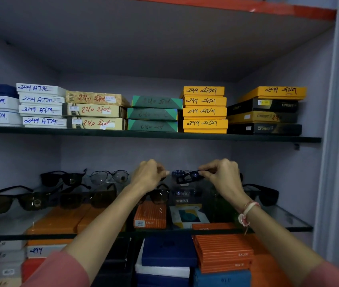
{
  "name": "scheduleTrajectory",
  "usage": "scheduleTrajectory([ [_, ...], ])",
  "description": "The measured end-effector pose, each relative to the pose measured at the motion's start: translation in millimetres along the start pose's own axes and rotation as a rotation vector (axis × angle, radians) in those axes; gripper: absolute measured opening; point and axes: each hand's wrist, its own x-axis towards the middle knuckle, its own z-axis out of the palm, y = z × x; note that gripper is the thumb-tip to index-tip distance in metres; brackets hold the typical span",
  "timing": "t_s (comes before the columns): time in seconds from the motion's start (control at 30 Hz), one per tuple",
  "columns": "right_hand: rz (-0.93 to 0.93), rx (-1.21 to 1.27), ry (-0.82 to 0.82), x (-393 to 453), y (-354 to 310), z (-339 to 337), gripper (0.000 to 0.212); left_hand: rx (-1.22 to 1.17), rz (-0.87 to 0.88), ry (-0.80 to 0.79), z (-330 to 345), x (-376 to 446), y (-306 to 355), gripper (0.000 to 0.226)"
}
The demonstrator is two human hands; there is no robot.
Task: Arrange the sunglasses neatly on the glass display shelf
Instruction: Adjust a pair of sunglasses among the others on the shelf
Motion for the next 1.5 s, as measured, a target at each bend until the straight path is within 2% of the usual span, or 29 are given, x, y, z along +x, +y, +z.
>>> scheduleTrajectory([
  [0.2, 0.168, 0.357, 0.003, 5.7, 5.9, -14.4, 0.011, -0.087, 0.037, -0.095, 0.0, 7.3, 5.3, 0.044],
  [0.27, 0.184, 0.441, -0.002, 7.2, 7.4, -19.9, 0.015, -0.102, 0.04, -0.112, -0.1, 10.8, 7.8, 0.039],
  [0.37, 0.212, 0.438, 0.015, 9.5, 12.4, -23.2, 0.013, -0.116, 0.036, -0.133, 3.2, 13.5, 11.8, 0.029],
  [0.47, 0.219, 0.335, 0.022, 10.1, 19.3, -22.7, 0.016, -0.033, 0.068, -0.04, 4.7, 14.0, 14.1, 0.025],
  [0.57, 0.184, 0.128, -0.058, 8.9, 20.7, -19.6, 0.02, 0.162, 0.087, 0.108, 3.2, 15.9, 19.0, 0.025],
  [0.63, 0.147, 0.004, -0.066, 10.2, 19.7, -17.7, 0.018, 0.292, 0.045, 0.146, 1.9, 16.3, 23.0, 0.025],
  [0.7, 0.117, -0.112, -0.025, 15.2, 20.6, -17.9, 0.015, 0.298, -0.032, 0.15, 2.8, 18.1, 25.2, 0.023],
  [0.77, 0.158, -0.184, -0.01, 21.9, 24.6, -20.3, 0.015, 0.164, -0.137, 0.099, 6.0, 22.8, 25.2, 0.023],
  [0.83, 0.249, -0.215, -0.036, 27.4, 30.7, -22.7, 0.018, 0.007, -0.225, -0.028, 11.7, 27.1, 26.5, 0.033],
  [0.9, 0.314, -0.233, -0.095, 29.7, 35.9, -22.2, 0.024, -0.032, -0.254, -0.1, 19.9, 28.6, 28.2, 0.038],
  [1.13, 0.388, -0.389, -0.262, 26.3, 47.6, -13.1, 0.039, 0.037, -0.241, -0.226, 39.2, 38.9, 22.9, 0.033],
  [1.23, 0.386, -0.431, -0.34, 26.7, 49.0, -9.2, 0.037, 0.101, -0.206, -0.233, 45.0, 41.3, 21.2, 0.033],
  [1.4, 0.37, -0.522, -0.365, 29.5, 43.3, -6.1, 0.037, 0.086, -0.169, -0.262, 42.6, 42.5, 19.6, 0.032],
  [1.5, 0.286, -0.536, -0.343, 30.7, 38.5, -7.7, 0.04, 0.018, -0.125, -0.215, 28.6, 35.9, 10.4, 0.048],
])
